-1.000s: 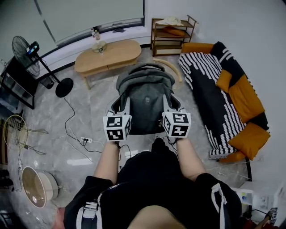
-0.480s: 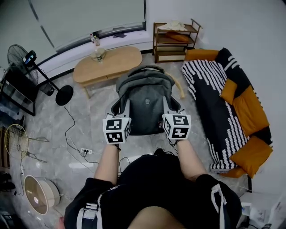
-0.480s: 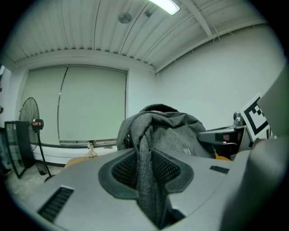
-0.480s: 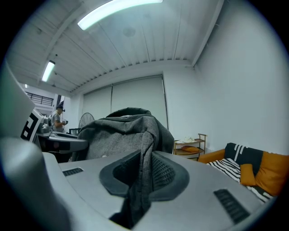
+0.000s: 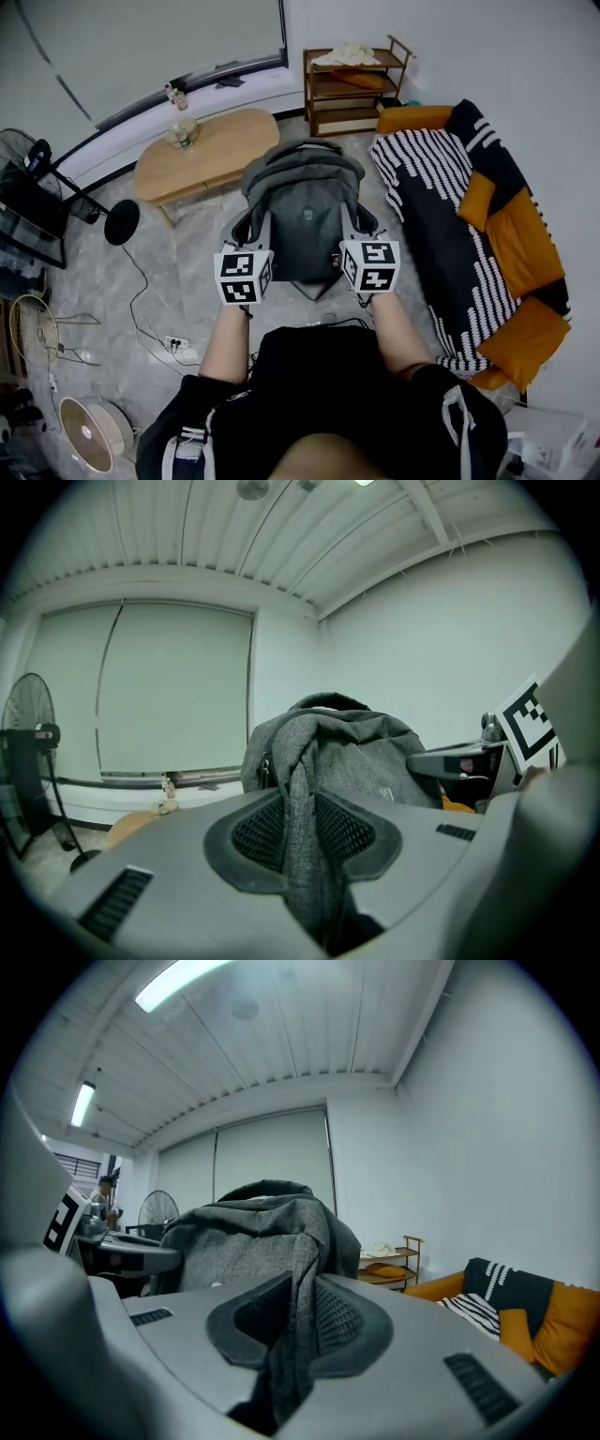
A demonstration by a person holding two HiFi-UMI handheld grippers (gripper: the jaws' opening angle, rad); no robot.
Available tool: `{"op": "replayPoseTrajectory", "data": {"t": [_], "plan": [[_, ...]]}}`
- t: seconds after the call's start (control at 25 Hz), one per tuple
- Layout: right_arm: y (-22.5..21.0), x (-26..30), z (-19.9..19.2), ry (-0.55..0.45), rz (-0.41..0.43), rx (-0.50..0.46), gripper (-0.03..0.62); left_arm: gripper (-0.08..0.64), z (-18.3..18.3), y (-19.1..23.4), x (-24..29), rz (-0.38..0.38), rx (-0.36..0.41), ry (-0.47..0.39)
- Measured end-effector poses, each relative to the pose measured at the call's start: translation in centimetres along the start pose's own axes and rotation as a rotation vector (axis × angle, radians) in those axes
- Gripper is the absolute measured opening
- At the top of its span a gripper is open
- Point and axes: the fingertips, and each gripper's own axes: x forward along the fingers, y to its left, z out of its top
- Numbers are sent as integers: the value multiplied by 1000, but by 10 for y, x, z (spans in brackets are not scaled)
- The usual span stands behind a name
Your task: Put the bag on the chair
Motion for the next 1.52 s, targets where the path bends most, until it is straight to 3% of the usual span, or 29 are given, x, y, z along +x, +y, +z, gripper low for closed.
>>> {"op": "replayPoseTrajectory", "data": {"t": [0.4, 0.88, 1.24, 1.52], "plan": [[-56, 86, -16, 56, -169, 69, 74, 109, -6, 17, 130, -185, 35, 95], [-57, 155, -76, 154, -442, 226, 75, 107, -44, 60, 247, -476, 155, 224], [-59, 145, -147, 253, -576, 315, 75, 107, -111, 42, 277, -665, 215, 364], [-55, 125, -210, 384, -620, 350, 75, 107, -176, 26, 269, -736, 279, 452]]}}
